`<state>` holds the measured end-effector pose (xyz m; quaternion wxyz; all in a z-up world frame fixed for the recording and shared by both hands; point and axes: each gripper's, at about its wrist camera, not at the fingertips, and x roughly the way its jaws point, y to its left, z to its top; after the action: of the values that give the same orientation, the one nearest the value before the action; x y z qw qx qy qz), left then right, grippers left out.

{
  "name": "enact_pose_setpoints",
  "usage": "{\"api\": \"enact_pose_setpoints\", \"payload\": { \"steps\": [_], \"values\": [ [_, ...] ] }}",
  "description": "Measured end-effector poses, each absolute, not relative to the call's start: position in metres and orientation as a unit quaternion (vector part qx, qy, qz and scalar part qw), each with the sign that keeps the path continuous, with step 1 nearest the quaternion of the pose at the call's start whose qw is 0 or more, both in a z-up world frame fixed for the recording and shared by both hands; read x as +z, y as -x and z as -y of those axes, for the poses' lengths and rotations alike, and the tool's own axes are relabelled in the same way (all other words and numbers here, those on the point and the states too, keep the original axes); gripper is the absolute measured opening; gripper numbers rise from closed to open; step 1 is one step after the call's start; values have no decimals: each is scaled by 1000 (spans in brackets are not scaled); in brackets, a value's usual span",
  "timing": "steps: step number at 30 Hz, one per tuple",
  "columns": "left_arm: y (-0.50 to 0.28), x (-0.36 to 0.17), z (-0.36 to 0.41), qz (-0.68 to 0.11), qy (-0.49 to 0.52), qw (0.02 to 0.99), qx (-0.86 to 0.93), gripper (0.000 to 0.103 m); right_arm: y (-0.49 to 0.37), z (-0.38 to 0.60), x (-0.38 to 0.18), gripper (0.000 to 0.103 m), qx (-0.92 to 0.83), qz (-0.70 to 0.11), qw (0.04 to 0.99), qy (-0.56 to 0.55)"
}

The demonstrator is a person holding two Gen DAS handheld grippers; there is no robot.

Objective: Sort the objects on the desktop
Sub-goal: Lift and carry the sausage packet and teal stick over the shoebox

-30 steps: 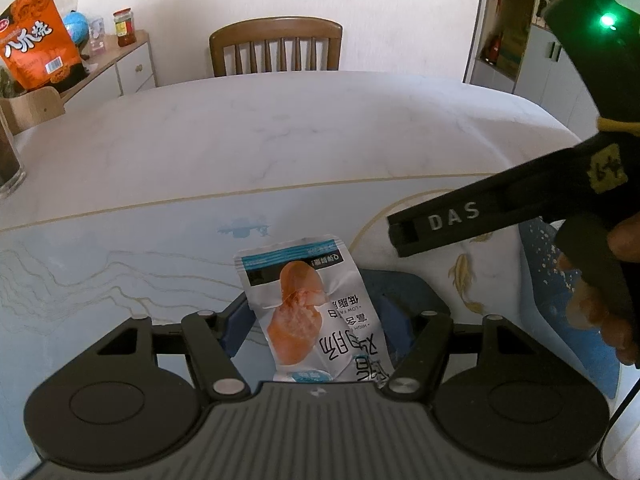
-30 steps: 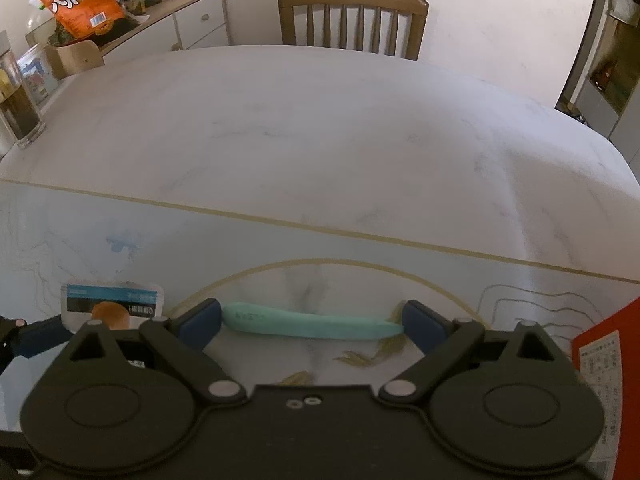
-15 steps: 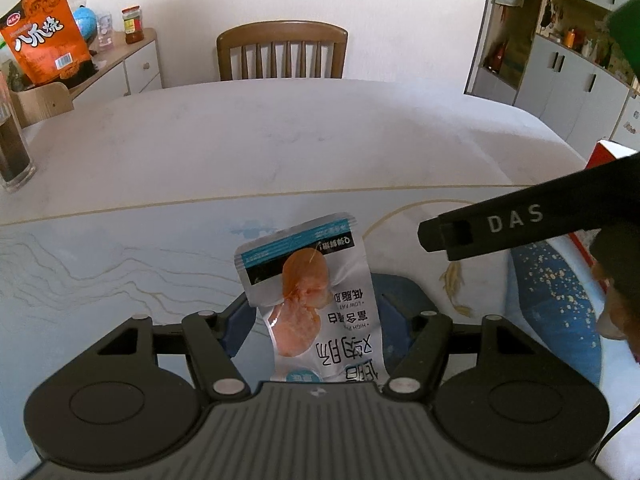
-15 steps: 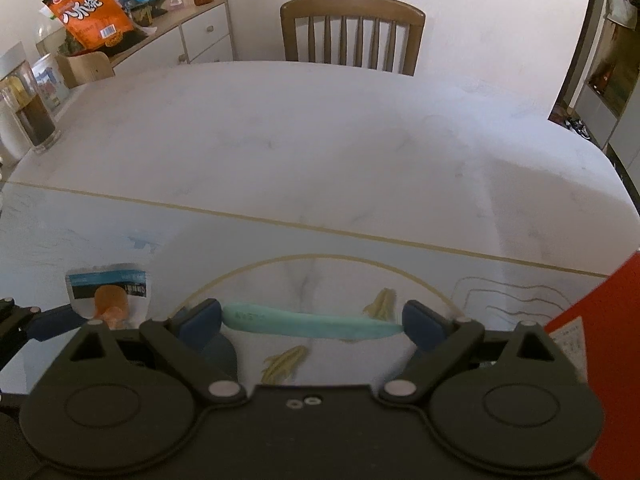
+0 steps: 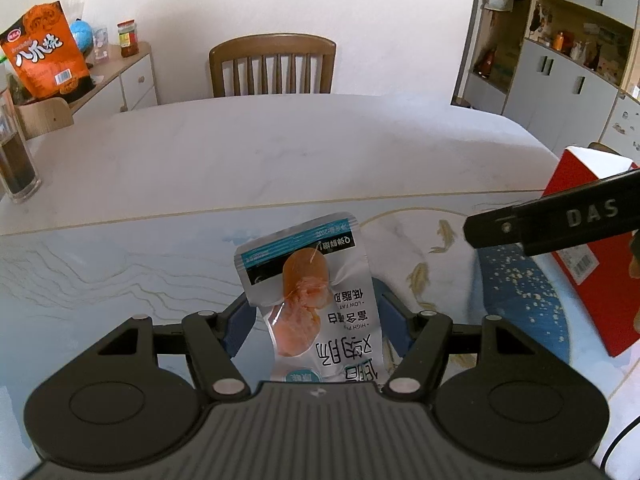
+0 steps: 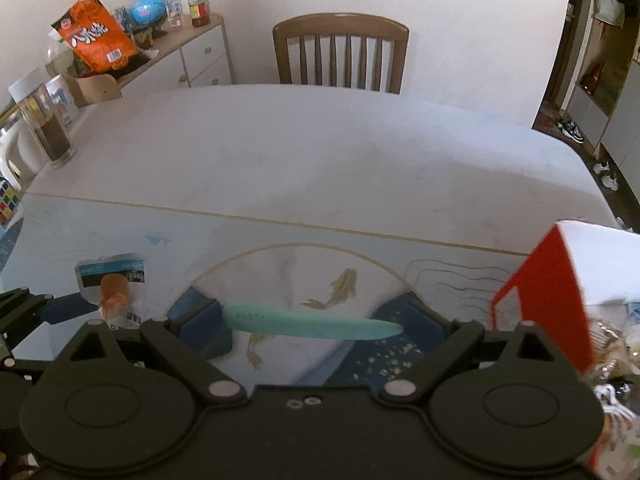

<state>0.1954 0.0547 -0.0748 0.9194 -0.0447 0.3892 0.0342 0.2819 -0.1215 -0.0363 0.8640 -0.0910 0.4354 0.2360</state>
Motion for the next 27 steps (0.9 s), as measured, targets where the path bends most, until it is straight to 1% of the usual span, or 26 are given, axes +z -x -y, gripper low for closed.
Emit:
{"api": "enact_pose_setpoints", "payload": {
  "steps": [12, 19, 27],
  "values": [
    [-176, -44, -39, -387, 45, 921, 6, 67, -263, 171, 0, 97, 238, -423, 872, 65],
    [-166, -18, -14, -360, 45, 932, -15, 67, -254, 208, 20, 97, 224, -408, 884, 47],
    [-170, 3, 32, -343, 31, 938, -42, 67, -251, 258, 35, 97, 211, -391, 895, 30]
  ]
}}
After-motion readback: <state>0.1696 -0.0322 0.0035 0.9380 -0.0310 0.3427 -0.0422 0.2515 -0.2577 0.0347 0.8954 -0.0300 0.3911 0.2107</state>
